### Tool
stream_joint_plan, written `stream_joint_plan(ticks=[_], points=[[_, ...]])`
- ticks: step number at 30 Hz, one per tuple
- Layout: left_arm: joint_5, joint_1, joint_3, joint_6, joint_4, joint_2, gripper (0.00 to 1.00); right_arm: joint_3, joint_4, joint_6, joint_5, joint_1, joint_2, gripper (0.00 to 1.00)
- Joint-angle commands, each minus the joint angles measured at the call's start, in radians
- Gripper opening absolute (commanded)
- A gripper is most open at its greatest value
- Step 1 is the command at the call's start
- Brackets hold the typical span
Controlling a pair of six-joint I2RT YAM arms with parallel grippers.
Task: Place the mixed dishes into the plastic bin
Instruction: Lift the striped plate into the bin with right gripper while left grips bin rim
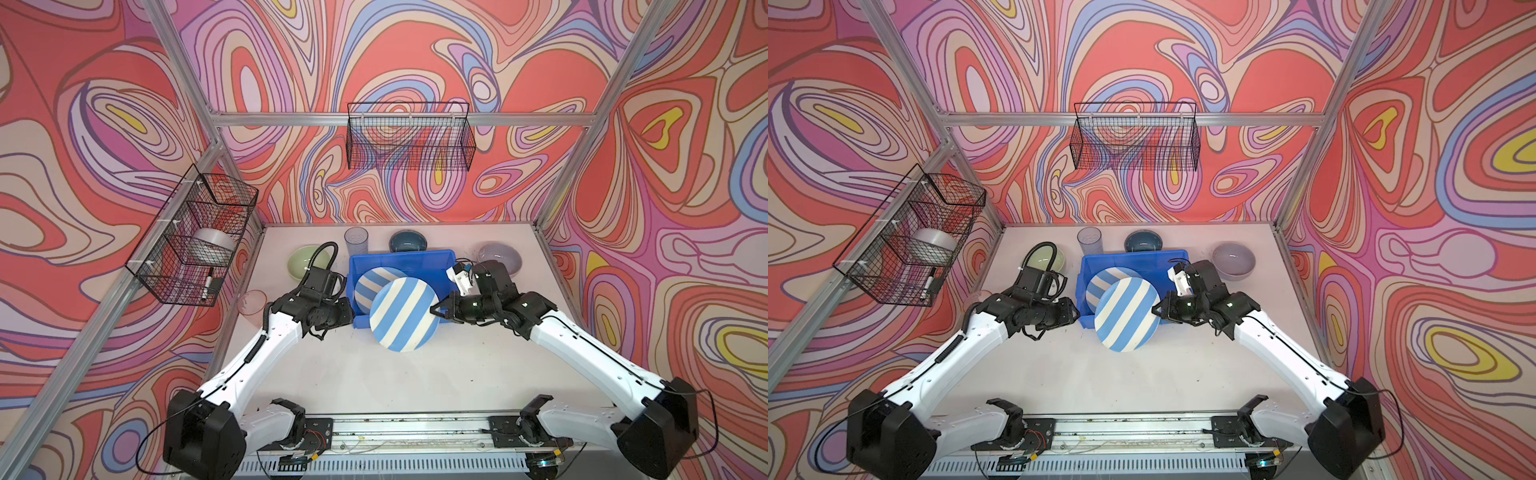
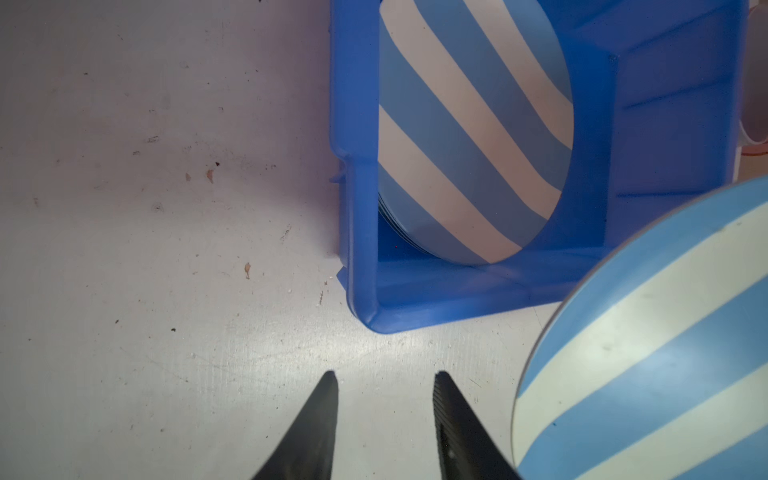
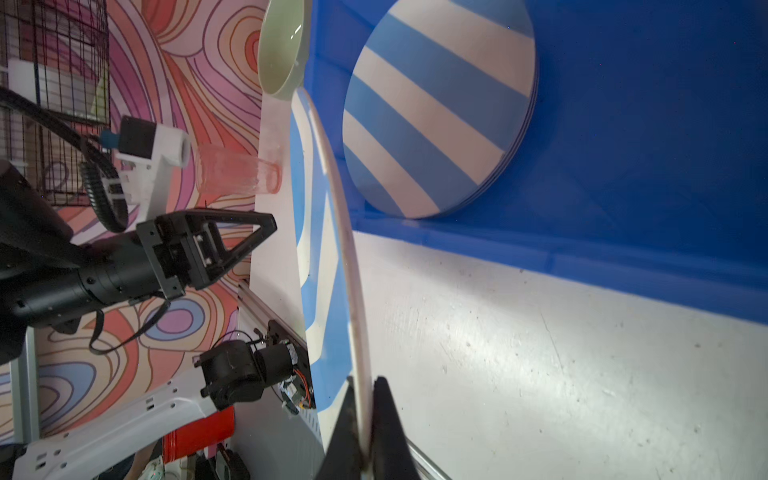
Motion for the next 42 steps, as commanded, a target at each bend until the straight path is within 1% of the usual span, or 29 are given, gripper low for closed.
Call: stream_joint_plan(ticks=[1, 5, 9, 14, 21, 25, 28, 36, 42], points=[[0.014, 0.024, 0.041, 0.043, 0.038, 0.069, 0.38, 0.081, 0.126, -0.008, 0.028, -0.031, 0.058, 0.00], [0.003, 0.046, 0.067, 0.062, 0.052, 0.137, 0.35, 0.149, 0.165, -0.031, 0.045, -0.059, 0.152, 0.00], [0.009, 0.056, 0.087, 0.080, 0.063, 0.175, 0.33, 0.194, 0.192, -0.053, 0.050, -0.068, 0.237, 0.00], [0.032, 0.062, 0.115, 0.104, 0.068, 0.225, 0.29, 0.200, 0.255, -0.049, 0.046, -0.069, 0.308, 0.00], [0.054, 0.065, 0.127, 0.112, 0.089, 0.275, 0.27, 0.194, 0.314, -0.062, 0.073, -0.068, 0.363, 0.00], [0.057, 0.069, 0.134, 0.118, 0.086, 0.300, 0.25, 0.197, 0.333, -0.055, 0.063, -0.069, 0.403, 0.00], [0.068, 0.071, 0.135, 0.121, 0.091, 0.307, 0.17, 0.192, 0.363, -0.037, 0.044, -0.069, 0.433, 0.00], [0.070, 0.077, 0.140, 0.120, 0.088, 0.311, 0.15, 0.164, 0.433, 0.003, -0.008, -0.065, 0.489, 0.00], [0.075, 0.077, 0.140, 0.113, 0.089, 0.310, 0.14, 0.133, 0.456, 0.019, -0.015, -0.057, 0.507, 0.00]])
